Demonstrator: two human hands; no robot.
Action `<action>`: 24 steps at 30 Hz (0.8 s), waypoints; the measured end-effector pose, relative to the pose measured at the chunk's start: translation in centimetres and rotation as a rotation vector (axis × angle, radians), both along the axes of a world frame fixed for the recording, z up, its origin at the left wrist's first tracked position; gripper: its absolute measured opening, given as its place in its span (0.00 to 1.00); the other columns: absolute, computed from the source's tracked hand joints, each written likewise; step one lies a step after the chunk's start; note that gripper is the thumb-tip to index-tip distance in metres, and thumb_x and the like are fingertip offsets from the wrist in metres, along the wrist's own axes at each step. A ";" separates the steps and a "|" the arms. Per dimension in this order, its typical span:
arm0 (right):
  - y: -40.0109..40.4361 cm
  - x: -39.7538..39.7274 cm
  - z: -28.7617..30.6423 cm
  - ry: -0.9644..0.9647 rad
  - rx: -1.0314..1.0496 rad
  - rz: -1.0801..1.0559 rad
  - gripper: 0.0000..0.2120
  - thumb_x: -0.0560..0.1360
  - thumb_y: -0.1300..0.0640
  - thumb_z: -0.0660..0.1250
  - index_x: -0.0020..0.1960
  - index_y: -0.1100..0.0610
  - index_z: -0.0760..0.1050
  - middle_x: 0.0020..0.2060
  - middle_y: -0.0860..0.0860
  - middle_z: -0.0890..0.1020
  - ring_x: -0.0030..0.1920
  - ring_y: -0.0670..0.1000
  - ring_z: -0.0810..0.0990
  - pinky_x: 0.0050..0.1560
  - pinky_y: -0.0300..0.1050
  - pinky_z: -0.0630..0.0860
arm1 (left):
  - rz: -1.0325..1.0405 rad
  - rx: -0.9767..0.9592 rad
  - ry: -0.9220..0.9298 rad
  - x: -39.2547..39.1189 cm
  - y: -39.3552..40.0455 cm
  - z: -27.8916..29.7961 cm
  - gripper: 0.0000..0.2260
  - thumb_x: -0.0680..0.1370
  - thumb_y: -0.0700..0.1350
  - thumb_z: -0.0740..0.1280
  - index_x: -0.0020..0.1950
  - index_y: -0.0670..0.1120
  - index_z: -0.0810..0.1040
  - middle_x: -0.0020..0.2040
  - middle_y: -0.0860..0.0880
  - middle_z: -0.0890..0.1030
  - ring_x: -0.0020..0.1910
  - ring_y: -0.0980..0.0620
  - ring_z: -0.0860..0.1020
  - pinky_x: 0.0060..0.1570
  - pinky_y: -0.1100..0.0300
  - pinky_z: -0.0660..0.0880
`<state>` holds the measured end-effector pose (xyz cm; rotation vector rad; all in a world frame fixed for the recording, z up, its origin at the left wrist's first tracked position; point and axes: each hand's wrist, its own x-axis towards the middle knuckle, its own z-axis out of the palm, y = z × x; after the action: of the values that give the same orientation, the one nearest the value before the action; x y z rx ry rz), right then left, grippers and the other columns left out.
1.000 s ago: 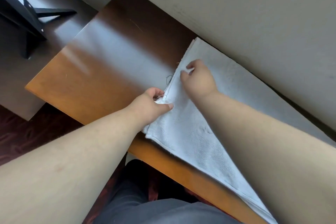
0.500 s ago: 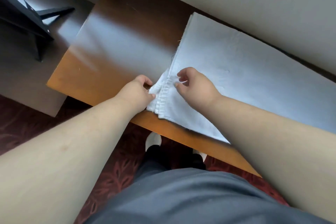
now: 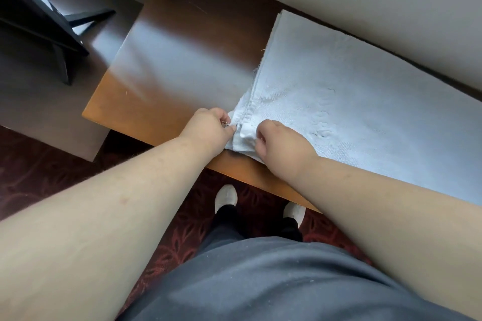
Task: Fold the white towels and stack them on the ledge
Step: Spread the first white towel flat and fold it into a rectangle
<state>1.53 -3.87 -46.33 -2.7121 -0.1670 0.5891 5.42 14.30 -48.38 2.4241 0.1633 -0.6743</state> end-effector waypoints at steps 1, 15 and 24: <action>-0.1 -0.1 0.0 -0.023 0.055 -0.057 0.05 0.79 0.53 0.60 0.48 0.54 0.71 0.44 0.50 0.76 0.41 0.55 0.76 0.41 0.49 0.73 | 0.009 0.001 -0.017 0.0 -0.1 0.1 0.08 0.76 0.54 0.68 0.45 0.52 0.72 0.46 0.50 0.77 0.35 0.52 0.74 0.31 0.60 0.64; 0.8 -0.2 -1.8 -0.110 -0.192 0.279 0.19 0.76 0.48 0.66 0.63 0.54 0.69 0.56 0.52 0.74 0.57 0.57 0.74 0.53 0.51 0.72 | 0.288 -0.286 0.260 -0.5 -0.2 -0.4 0.21 0.71 0.45 0.67 0.63 0.51 0.72 0.47 0.48 0.82 0.41 0.48 0.84 0.46 0.52 0.82; -0.1 -0.1 -0.6 -0.107 0.307 -0.330 0.08 0.80 0.50 0.60 0.43 0.45 0.64 0.39 0.44 0.71 0.36 0.44 0.72 0.34 0.40 0.64 | 0.214 -0.269 0.347 0.0 -0.2 -0.1 0.11 0.74 0.43 0.68 0.56 0.50 0.76 0.46 0.46 0.82 0.42 0.46 0.84 0.47 0.49 0.82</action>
<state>1.42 -3.95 -46.97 -2.3996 0.1511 0.2940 5.46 14.12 -48.49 1.9853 0.4362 -0.9476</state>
